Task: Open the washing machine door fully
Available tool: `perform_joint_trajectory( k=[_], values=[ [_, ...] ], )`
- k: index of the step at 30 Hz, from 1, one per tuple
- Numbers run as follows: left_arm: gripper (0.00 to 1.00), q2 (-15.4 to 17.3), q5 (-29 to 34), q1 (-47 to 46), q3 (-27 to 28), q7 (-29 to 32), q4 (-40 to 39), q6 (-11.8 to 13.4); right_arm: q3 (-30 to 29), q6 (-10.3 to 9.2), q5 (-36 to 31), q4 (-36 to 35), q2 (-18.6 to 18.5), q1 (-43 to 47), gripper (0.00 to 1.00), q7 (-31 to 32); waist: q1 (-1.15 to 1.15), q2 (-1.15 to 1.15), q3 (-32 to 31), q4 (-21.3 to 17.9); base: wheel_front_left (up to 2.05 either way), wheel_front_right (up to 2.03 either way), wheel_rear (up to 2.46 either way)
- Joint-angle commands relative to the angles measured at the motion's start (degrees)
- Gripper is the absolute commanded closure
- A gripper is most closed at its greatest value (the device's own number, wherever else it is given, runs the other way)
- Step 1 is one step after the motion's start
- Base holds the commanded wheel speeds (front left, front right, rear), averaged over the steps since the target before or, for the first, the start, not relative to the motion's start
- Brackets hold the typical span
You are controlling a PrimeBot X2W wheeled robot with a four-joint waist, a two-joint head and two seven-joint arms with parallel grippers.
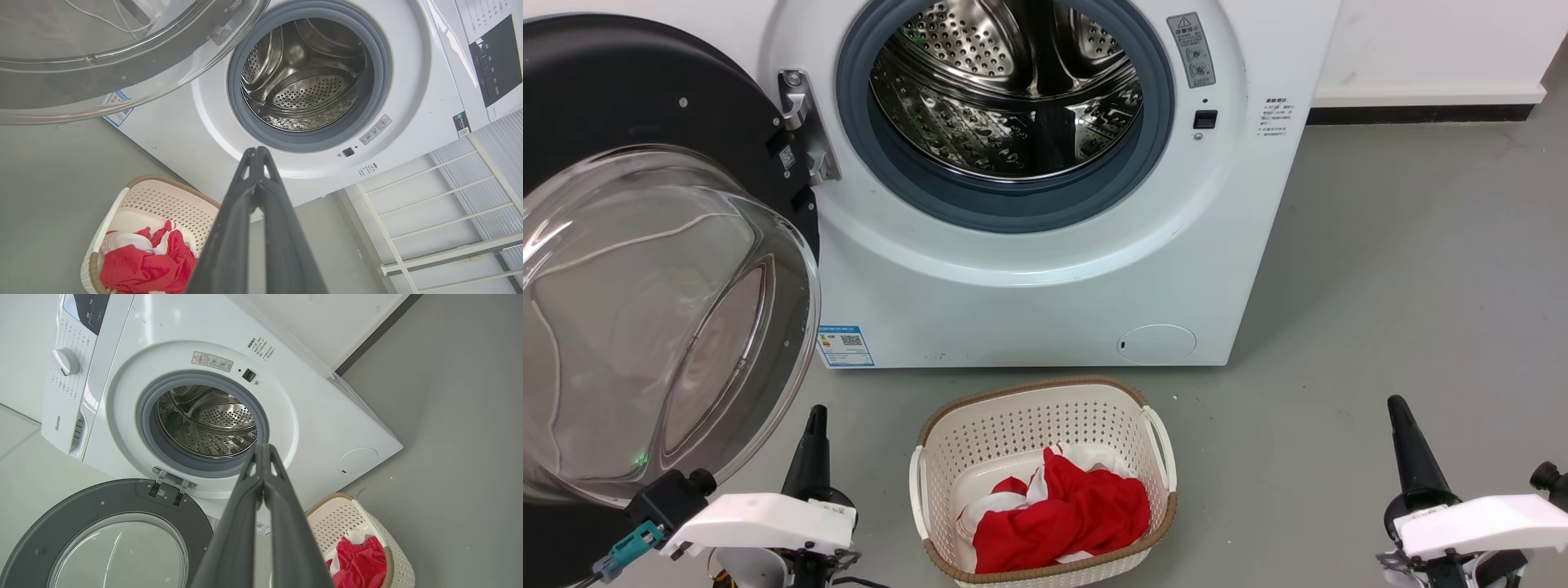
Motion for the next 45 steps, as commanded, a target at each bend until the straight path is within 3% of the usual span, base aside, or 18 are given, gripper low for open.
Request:
perform_joint_trajectory(
  k=[1,45],
  values=[
    [1.0,0.1,-2.2,-1.5,0.4,0.5,-0.3,-0.4,-0.2,0.0,2.2,-0.1,-0.4,-1.9,1.0,0.4,0.0,0.0,0.0,0.0,0.0,0.0,0.0],
    [1.0,-0.3,-29.5,-2.9,3.5,7.4,1.5,-3.4,-1.5,-0.01,29.0,4.5,-0.3,-5.2,1.0,5.5,0.0,0.0,0.3,0.4,0.0,0.0,0.0]
  ],
)
